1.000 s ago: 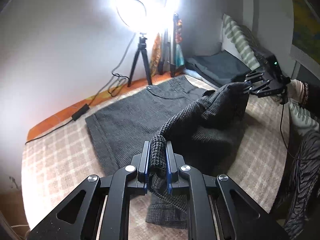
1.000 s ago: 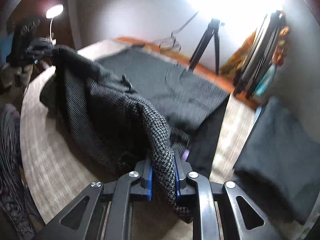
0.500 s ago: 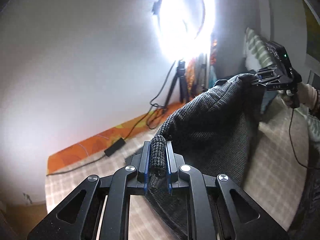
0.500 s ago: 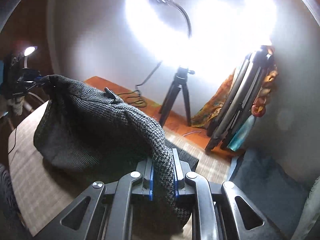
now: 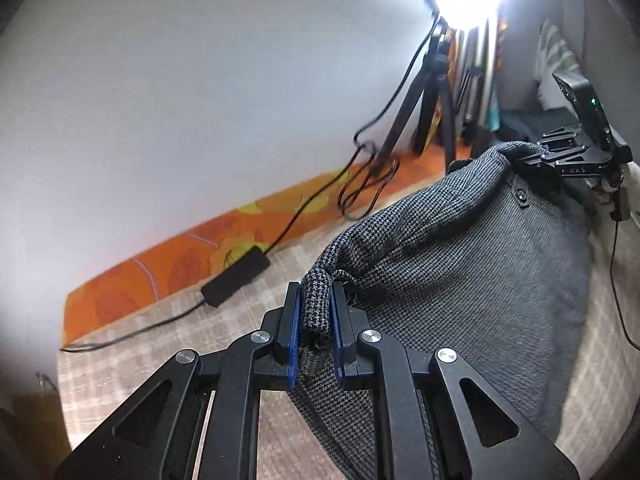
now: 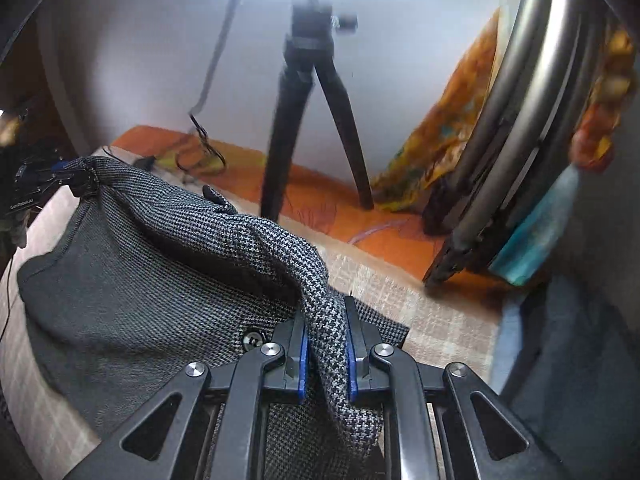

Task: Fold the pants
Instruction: 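Lift the hem with the left tool and fold it over toward the waistband, then open both tools and release the folded shorts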

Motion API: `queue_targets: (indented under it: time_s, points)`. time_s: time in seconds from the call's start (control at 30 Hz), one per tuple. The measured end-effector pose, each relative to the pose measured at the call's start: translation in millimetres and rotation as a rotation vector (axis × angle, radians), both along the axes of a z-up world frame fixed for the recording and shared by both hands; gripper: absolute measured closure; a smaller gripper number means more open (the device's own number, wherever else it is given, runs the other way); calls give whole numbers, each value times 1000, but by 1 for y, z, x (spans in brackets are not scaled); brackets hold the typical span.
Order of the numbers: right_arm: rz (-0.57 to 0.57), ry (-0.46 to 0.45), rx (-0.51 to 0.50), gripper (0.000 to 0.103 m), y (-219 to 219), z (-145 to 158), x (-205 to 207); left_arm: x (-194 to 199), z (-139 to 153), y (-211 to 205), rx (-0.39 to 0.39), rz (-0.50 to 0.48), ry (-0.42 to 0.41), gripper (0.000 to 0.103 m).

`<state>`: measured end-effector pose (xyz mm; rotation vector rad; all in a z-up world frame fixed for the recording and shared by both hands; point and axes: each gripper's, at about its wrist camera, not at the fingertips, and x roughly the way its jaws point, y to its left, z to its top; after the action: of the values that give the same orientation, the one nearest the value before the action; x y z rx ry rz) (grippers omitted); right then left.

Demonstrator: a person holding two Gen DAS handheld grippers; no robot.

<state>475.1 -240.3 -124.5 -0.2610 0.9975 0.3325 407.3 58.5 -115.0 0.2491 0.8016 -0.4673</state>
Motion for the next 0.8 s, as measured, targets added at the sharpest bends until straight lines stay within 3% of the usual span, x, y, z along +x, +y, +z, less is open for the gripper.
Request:
queue_targets:
  time_s: [0.13, 0.2, 0.27, 0.37, 0.57, 0.6, 0.67, 0.8]
  points:
    - [-5, 20, -8, 90, 0, -15, 7, 7, -10, -6, 7, 12, 23, 91]
    - [-22, 22, -6, 85, -2, -19, 12, 12, -11, 2, -10, 41, 43, 90]
    - [-54, 15, -32, 64, -3, -21, 16, 12, -10, 2, 19, 67, 34, 81]
    - [-110, -20, -68, 47, -7, -16, 13, 11, -4, 9, 74, 143, 4, 79]
    - [-212, -111, -49, 32, -14, 20, -27, -31, 20, 46, -95, 151, 39, 78]
    - [-210, -124, -25, 31, -12, 29, -41, -38, 22, 44, -108, 145, 47, 76]
    - [-206, -143, 7, 30, -7, 39, -65, -58, 22, 41, -121, 131, 67, 62]
    - [-144, -121, 109, 30, 15, 47, -124, -93, 17, 42, -167, 129, 125, 61]
